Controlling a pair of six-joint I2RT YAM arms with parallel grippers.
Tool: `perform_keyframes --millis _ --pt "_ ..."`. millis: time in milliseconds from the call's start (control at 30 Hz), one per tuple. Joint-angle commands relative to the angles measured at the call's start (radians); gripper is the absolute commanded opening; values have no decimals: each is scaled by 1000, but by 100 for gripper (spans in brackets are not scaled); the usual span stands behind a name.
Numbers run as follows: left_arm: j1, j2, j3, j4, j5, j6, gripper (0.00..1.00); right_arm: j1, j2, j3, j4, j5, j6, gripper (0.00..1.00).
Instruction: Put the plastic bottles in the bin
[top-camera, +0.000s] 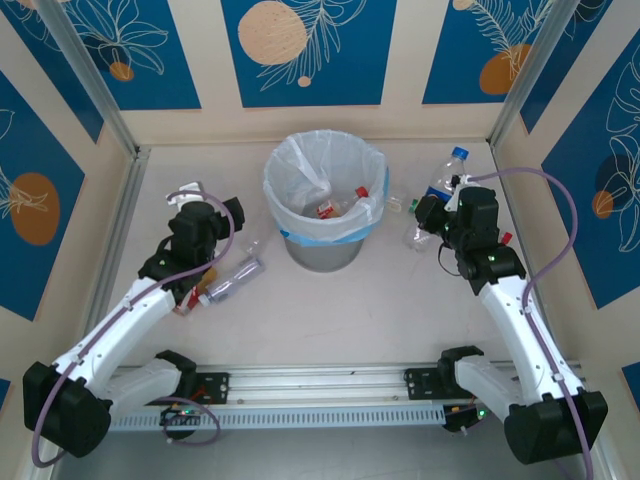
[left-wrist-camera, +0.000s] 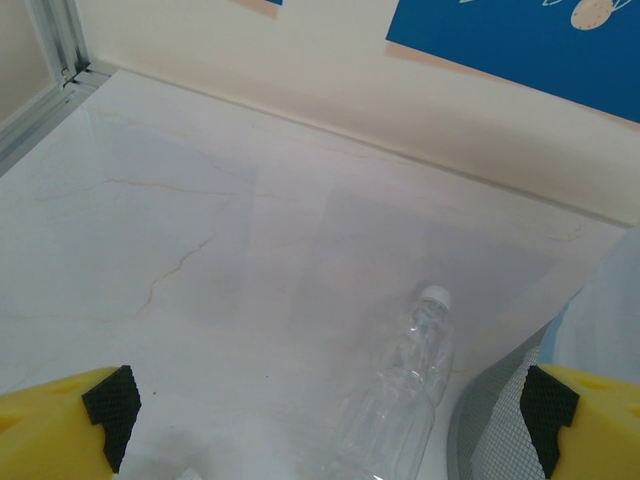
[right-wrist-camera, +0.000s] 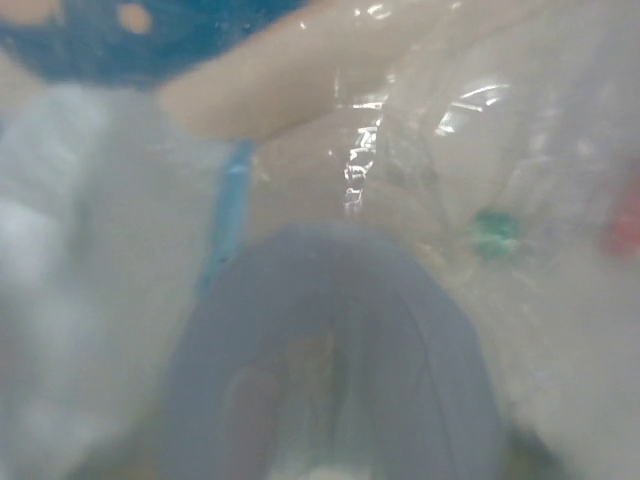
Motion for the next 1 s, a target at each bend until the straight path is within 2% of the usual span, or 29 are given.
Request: perform_keyframes --millis 0,267,433,667,967 --pt "16 6 32 -10 17 -21 99 25 -24 66 110 -148 -71 0" --pt "19 14 43 -19 54 -29 99 110 62 202 230 -313 -121 2" --pt "20 20 49 -24 83 -32 99 185 155 296 289 -314 -167 2" --pt "21 31 59 -34 115 -45 99 243 312 400 400 -319 -144 2" --pt "23 27 66 -60 141 -54 99 315 473 434 502 -255 -240 5"
